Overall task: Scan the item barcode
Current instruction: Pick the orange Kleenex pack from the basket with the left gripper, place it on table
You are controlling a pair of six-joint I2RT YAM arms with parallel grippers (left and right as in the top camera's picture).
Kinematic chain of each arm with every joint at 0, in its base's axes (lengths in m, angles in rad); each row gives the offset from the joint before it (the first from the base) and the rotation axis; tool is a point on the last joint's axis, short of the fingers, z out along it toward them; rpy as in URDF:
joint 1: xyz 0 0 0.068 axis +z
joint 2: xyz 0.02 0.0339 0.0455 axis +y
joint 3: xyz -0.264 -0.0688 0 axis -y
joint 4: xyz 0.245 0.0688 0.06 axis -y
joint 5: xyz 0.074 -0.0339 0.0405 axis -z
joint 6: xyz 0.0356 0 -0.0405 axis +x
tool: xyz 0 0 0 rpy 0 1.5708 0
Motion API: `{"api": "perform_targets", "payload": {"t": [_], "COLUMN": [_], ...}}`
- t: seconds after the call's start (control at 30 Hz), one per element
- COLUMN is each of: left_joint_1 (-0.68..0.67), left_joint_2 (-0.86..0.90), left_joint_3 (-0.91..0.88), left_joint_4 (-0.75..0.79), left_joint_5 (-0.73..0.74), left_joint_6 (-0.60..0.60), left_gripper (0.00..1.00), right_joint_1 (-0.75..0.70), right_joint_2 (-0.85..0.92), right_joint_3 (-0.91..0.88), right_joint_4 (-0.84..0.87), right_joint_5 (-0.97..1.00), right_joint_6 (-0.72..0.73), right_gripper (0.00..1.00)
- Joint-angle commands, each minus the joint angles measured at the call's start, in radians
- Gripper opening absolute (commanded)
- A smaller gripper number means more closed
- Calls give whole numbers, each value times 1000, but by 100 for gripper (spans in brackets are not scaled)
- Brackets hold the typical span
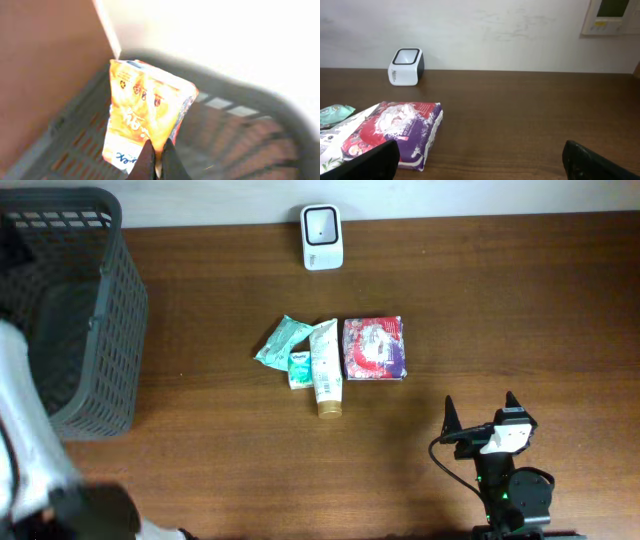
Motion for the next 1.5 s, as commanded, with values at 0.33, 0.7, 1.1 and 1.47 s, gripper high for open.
{"api": "perform_targets", "payload": {"t": [0.33,0.7,1.1,1.47], "left_joint_1": [-729,-856,-761,-546], "left_joint_2": [-28,289,246,208], "left_joint_3": [-165,-187,505,504], "left_joint_4": [-562,-628,-1104,-1104], "left_joint_5": [-25,-24,-234,-231], "left_joint_6": [-504,-587,-513,-523], "left_gripper": [0,31,96,99], "right_joint_1": [-7,-7,-7,-6], "right_joint_2": [-6,-6,-6,-6], "right_joint_3": [-8,-8,-8,-8], "right_joint_4": [-2,-2,-2,303], "right_joint_5": [6,6,6,-571], "right_joint_6": [1,1,1,452], "right_gripper": [99,99,99,99]}}
